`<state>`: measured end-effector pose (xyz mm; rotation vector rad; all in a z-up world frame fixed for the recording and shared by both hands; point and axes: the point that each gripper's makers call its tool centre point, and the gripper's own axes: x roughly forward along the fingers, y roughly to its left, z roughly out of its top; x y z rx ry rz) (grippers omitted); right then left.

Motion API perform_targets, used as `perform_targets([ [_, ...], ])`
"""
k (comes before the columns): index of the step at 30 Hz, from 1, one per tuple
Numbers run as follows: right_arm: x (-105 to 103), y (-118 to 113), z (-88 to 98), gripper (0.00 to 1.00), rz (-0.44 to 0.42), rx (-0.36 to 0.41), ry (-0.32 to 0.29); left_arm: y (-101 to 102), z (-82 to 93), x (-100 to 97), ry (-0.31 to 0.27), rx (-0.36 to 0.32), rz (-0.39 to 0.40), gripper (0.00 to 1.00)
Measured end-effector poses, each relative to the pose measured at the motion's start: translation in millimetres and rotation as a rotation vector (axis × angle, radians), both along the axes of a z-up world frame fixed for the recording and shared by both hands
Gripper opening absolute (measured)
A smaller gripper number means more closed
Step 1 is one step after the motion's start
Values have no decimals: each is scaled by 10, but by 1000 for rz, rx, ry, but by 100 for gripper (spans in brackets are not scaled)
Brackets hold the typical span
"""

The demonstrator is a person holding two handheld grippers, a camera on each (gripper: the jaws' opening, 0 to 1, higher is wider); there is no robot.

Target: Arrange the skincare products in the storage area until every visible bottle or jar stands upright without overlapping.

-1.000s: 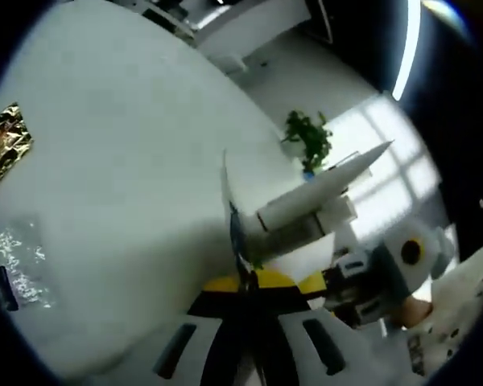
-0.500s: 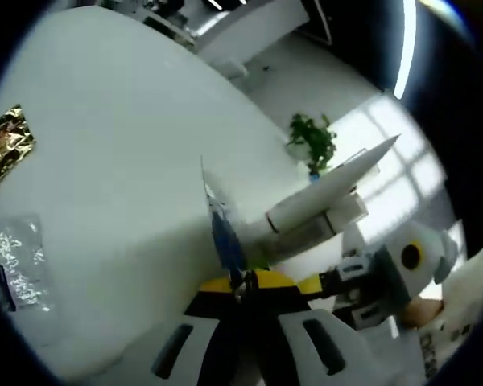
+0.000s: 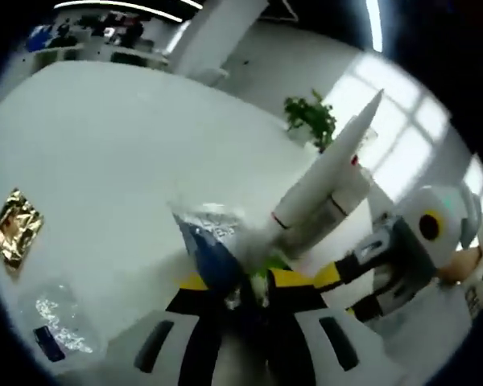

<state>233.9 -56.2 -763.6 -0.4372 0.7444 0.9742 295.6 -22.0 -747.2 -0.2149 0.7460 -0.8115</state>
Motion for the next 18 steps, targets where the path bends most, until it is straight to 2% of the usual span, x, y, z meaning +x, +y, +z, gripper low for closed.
perform_targets([
  [5,-1,-1,1,21,7,-2,-2,81,27,49,-14,-1,11,19],
  [7,-4,0,-1,21,8,-2,-2,192,22,104,-31,35,39,21],
  [10,-1,2,-7,21,8,-1,-1,455,94,289,-100,89,150,23],
  [11,1,2,-7,21,8,1,-1,506,139,330,-123,95,188,24],
  [12,-1,1,-6,21,7,1,1,530,232,376,-161,70,207,24],
  [15,-5,1,-3,21,10,-2,-1,442,309,327,-176,38,171,23],
  [18,-7,0,0,21,9,-2,-2,331,200,255,-196,115,77,24],
])
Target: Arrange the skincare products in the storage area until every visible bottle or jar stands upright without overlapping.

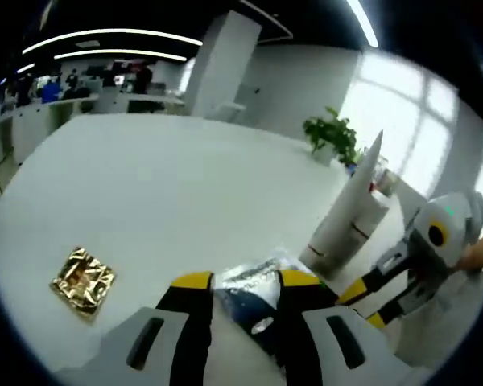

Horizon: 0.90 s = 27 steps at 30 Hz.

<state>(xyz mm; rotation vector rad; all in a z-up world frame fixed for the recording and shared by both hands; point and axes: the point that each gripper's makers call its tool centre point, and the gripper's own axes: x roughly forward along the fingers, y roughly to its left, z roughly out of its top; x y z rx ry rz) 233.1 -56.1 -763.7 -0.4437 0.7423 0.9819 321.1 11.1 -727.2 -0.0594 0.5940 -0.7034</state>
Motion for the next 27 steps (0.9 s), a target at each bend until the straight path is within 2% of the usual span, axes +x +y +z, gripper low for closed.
perform_targets([
  [2,0,0,-2,21,-1,-1,-1,-3,-71,9,-5,51,-8,26],
  [4,-5,4,-4,22,3,-5,3,-45,-87,2,-1,48,-12,24],
  [6,-9,6,-7,22,17,-11,1,-73,-174,-45,52,36,-23,24],
  [9,-6,2,-6,22,12,-8,5,-24,-299,-83,63,82,-30,23],
  [13,-67,30,15,30,16,17,43,-27,-264,-68,67,57,-13,23],
  [16,-105,22,13,33,30,5,37,-16,-288,-76,30,136,-58,23],
  [19,-144,9,-3,37,59,-23,25,-71,-279,-98,33,131,-64,25],
  [23,-131,2,0,36,63,-32,14,-76,-275,-108,33,127,-65,25],
  [25,-90,-18,-13,35,78,-69,-23,-85,-254,-107,24,129,-67,24],
  [27,-92,2,-4,35,66,-55,-13,-96,-257,-114,21,153,-74,24],
])
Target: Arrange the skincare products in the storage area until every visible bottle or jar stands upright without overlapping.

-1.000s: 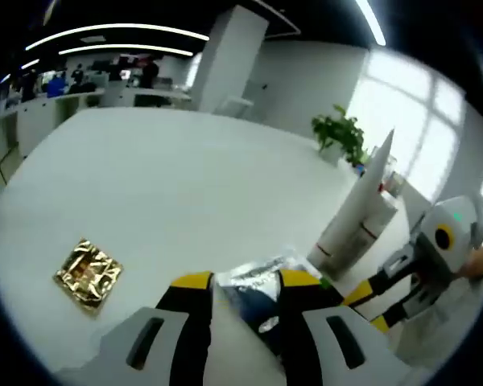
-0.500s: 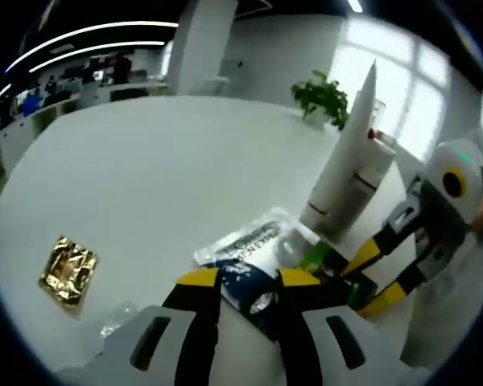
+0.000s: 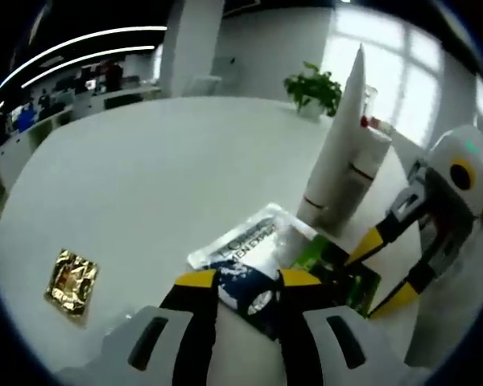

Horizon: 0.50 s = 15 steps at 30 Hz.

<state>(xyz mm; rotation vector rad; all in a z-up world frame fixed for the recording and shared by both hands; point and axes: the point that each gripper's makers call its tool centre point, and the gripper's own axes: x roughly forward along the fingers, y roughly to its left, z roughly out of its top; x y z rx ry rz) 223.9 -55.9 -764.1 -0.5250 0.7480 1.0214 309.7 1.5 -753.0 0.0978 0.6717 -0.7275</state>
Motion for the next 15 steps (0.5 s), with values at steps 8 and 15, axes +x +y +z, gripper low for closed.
perform_targets([
  [8,104,-9,-23,35,-30,6,-5,-32,37,-5,-22,-1,-25,24],
  [15,189,-11,5,34,-44,13,-19,-19,29,-6,-10,-8,-21,23],
])
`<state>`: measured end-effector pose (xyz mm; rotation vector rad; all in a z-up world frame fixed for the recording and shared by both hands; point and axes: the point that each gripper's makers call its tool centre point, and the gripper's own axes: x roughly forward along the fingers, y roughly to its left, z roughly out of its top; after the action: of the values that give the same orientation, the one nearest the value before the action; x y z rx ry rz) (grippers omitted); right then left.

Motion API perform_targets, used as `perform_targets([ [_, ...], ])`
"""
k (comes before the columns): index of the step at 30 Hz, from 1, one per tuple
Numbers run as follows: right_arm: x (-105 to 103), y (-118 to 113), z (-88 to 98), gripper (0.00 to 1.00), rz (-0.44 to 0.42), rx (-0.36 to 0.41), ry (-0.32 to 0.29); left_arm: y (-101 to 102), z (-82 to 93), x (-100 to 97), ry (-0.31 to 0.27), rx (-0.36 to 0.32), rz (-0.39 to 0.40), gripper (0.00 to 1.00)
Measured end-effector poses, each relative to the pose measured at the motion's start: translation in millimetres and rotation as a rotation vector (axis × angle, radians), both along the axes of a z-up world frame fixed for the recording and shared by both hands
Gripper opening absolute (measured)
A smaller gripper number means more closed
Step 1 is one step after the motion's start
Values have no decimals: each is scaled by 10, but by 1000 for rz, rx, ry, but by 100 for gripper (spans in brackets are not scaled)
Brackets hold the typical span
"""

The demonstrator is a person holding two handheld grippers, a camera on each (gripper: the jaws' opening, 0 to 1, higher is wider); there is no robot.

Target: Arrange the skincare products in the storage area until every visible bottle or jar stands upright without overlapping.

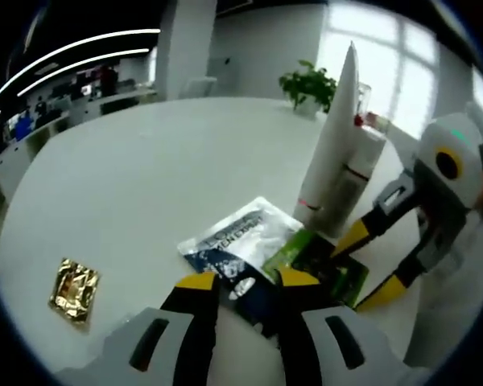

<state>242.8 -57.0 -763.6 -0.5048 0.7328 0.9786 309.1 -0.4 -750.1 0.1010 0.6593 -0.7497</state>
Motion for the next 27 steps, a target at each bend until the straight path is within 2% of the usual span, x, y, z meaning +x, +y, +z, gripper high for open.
perform_targets([
  [12,68,-26,-1,32,-28,12,-7,3,-19,-7,12,6,1,22],
  [22,10,-39,10,29,-29,12,-10,2,93,43,-29,-2,1,22],
  [27,-25,-66,36,29,-30,5,-17,111,48,66,-28,40,34,22],
])
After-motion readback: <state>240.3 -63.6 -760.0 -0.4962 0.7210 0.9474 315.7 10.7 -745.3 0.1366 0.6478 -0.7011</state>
